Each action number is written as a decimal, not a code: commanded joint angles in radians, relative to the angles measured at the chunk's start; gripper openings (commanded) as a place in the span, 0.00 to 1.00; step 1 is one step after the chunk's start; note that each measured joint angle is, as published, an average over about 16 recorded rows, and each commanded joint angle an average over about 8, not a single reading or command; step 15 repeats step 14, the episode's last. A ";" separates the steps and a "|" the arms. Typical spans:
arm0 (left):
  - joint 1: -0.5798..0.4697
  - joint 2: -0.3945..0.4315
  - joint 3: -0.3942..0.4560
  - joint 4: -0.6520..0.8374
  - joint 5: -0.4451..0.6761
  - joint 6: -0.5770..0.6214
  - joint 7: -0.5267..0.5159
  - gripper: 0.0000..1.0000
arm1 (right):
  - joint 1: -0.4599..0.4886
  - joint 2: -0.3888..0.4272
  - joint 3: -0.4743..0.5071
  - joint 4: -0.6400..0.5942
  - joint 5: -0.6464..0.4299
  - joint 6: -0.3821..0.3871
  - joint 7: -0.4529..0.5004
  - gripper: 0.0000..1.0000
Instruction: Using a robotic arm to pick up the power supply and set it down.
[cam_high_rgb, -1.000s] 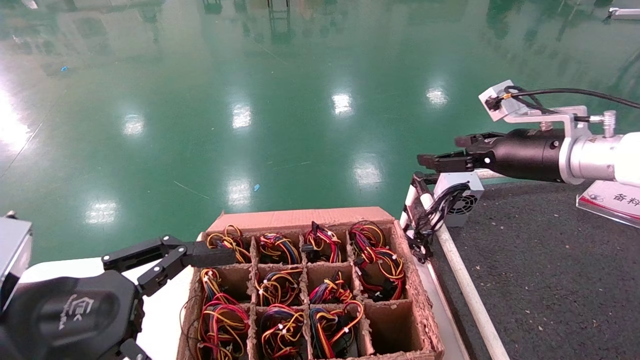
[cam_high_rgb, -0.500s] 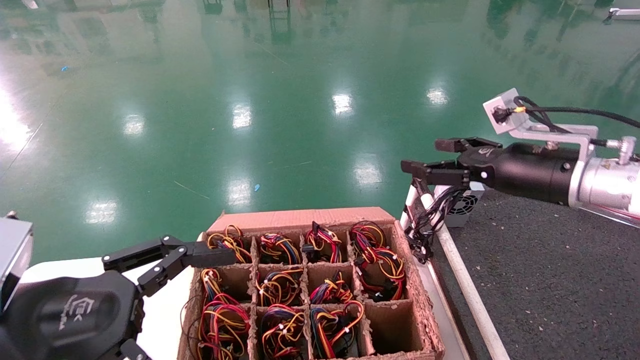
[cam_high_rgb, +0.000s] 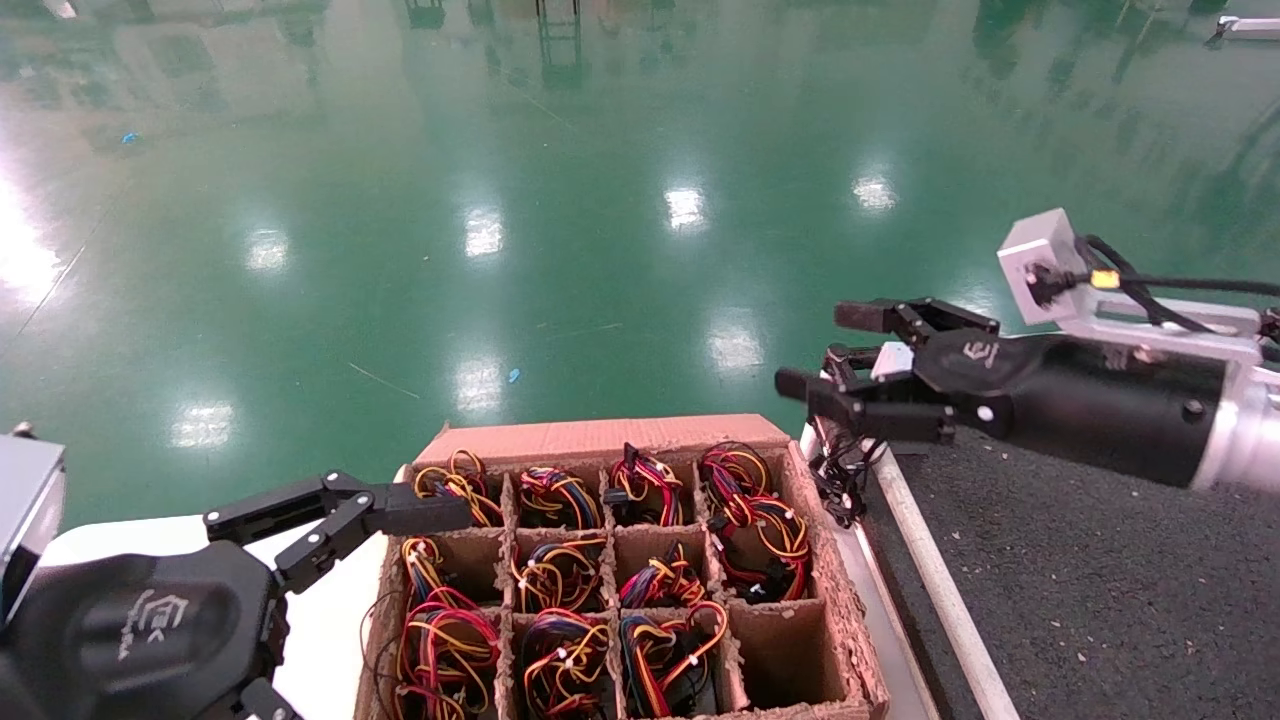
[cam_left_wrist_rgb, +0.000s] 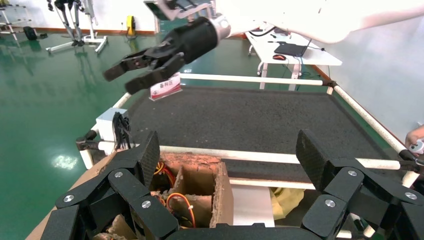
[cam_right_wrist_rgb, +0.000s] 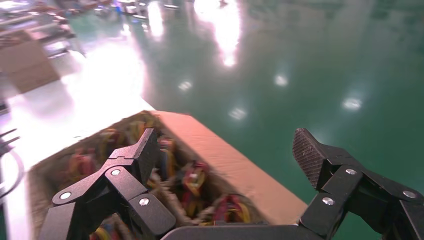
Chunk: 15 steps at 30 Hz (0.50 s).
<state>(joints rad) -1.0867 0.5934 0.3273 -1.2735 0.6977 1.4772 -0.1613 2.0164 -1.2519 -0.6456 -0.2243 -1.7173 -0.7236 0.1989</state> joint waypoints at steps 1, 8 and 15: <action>0.000 0.000 0.000 0.000 0.000 0.000 0.000 1.00 | 0.009 0.008 0.001 0.002 0.001 -0.026 0.045 1.00; 0.000 0.000 0.000 0.000 0.000 0.000 0.000 1.00 | 0.000 0.054 0.029 0.034 0.028 -0.182 0.138 1.00; 0.000 0.000 0.000 0.000 0.000 0.000 0.000 1.00 | -0.029 0.110 0.081 0.112 0.092 -0.293 0.095 1.00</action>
